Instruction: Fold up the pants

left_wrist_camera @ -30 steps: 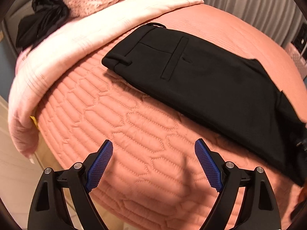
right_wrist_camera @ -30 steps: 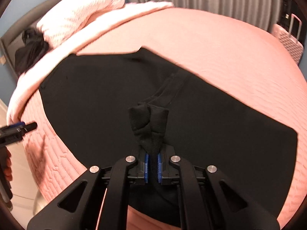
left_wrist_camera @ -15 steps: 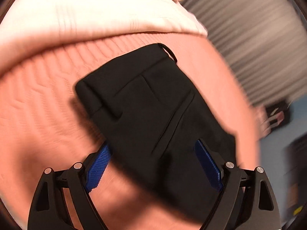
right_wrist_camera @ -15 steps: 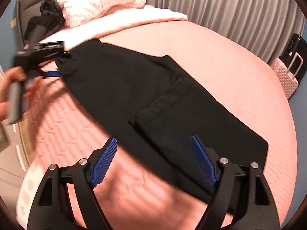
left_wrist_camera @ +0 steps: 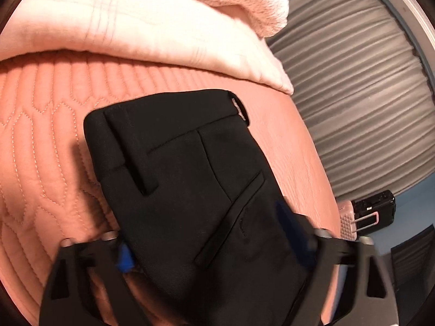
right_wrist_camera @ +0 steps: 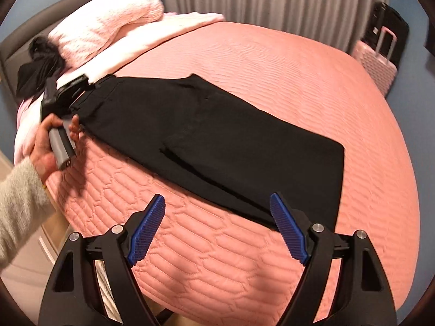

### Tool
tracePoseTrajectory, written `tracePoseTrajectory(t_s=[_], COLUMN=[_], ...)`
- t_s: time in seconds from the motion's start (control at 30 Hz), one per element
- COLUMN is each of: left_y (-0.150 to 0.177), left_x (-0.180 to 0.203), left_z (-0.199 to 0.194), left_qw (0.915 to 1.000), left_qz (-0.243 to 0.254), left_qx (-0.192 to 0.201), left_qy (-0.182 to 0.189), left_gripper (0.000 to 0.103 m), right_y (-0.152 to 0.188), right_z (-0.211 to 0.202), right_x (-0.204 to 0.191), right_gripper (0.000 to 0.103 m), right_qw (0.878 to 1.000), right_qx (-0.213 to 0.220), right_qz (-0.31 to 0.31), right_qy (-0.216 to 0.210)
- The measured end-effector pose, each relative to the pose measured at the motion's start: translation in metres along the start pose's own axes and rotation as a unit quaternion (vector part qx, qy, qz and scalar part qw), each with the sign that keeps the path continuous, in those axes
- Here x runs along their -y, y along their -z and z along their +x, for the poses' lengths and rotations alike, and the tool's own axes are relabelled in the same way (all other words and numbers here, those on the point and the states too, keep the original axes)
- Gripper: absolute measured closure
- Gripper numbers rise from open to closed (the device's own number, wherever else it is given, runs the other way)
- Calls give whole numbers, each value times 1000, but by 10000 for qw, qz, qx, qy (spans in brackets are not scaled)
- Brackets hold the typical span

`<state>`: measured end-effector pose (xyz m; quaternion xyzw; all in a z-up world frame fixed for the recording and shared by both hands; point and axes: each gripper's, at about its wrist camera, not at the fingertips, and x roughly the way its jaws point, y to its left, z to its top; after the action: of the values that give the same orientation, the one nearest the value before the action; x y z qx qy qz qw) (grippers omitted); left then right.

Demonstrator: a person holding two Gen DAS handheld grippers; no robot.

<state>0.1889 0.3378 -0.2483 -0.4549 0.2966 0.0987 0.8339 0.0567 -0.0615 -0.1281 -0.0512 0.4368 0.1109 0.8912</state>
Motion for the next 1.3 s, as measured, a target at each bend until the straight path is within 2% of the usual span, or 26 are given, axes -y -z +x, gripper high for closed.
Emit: tracePoseTrajectory(t_s=[0.03,0.07,0.17,0.23,0.33,0.43,0.53,0.57,0.6,0.63,0.67,0.73,0.77,0.8,0.83,0.87,0.9,0.93,1.07,1.17,1.23,1.3], left_y=[2,2,0,3,19,64,142,179,211,240,277,339,373,399,418,431,437,440,428,409,406,407], left_x=[6,6,14,29,87,167,240,261,274,282,287,286,278,269,261,259,261,263,267,275,271,271], left_z=[3,2,-3,-15,-41,-70,-89,-93,-94,-92,-86,-61,-39,-20,-8,-19,-24,-26,-19,-22,-24,-28], left_qw=[9997,9990,9979,9950,9787,9414,8812,8552,8348,8188,7992,7727,7593,7514,7473,7508,7450,7400,7535,7706,7721,7695], left_qz=[213,369,602,929,1957,3286,4636,5084,5401,5626,5884,6167,6266,6281,6262,6394,6516,6587,6338,6106,6066,6097], left_qx=[20,18,88,253,574,743,623,472,283,87,-189,-899,-1386,-1822,-2112,-1554,-1341,-1305,-1708,-1765,-1842,-1854], left_qy=[-130,-247,-209,-246,-220,139,686,888,1035,1139,1217,1203,1076,869,686,583,480,383,366,480,449,411], left_gripper=[53,84,87,88,89,89,89,89,89,89,87,86,84,83,83,83,83,82,80,80,80,80], right_y=[1,2,5,6,12,20,30,36,42,47,54,68,77,85,90,97,102,107,116,110,107,104], right_z=[-3,-4,-10,-13,-20,-28,-37,-41,-44,-47,-50,-53,-54,-55,-56,-60,-63,-65,-65,-68,-66,-60], right_x=[6,10,27,39,61,83,107,117,127,134,145,162,173,182,190,199,205,211,228,227,222,216], right_gripper=[25,25,25,25,25,25,25,25,25,25,25,25,25,25,25,25,25,24,21,21,21,21], right_qw=[9999,9998,9988,9976,9946,9913,9865,9840,9816,9795,9763,9710,9671,9642,9621,9597,9582,9568,9543,9577,9620,9644], right_qx=[30,44,122,161,245,351,470,512,536,556,573,545,530,498,446,422,444,463,486,658,675,604], right_qz=[107,172,426,618,972,1224,1512,1647,1775,1875,2029,2279,2439,2556,2643,2729,2779,2822,2898,2753,2592,2523], right_qy=[78,81,213,257,259,340,412,454,456,476,494,478,493,496,507,527,520,518,547,519,539,521])
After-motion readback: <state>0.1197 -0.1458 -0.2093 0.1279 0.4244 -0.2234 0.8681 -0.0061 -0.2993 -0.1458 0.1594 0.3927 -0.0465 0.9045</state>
